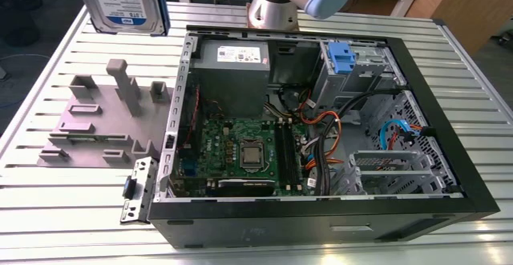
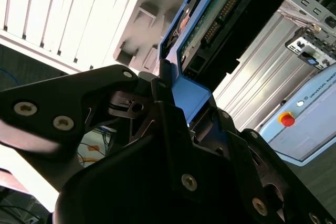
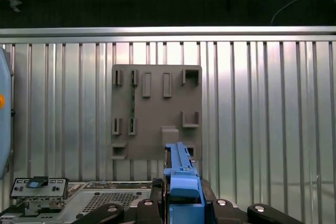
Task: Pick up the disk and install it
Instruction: 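Pick up the disk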
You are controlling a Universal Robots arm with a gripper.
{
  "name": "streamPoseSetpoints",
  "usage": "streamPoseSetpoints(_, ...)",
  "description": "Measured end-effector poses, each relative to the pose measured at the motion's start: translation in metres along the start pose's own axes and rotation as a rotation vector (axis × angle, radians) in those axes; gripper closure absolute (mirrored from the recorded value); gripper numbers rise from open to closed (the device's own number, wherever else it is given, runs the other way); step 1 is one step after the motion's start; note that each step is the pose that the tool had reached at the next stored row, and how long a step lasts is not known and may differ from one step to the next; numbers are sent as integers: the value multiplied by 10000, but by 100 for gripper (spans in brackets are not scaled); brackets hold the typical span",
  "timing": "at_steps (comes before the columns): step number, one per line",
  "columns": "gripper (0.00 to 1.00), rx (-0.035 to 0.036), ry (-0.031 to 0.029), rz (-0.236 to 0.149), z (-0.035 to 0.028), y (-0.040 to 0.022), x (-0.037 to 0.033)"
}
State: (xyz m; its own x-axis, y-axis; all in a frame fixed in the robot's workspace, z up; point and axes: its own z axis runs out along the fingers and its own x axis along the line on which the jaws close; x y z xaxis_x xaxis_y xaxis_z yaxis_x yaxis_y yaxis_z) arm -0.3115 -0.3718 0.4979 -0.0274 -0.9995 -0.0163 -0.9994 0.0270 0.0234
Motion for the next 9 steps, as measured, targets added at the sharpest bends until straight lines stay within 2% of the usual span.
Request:
streamPoseSetpoints(6, 64, -1, 2, 0, -2, -11, 177)
streamPoseSetpoints(9, 64, -1, 20, 1, -4, -18, 230)
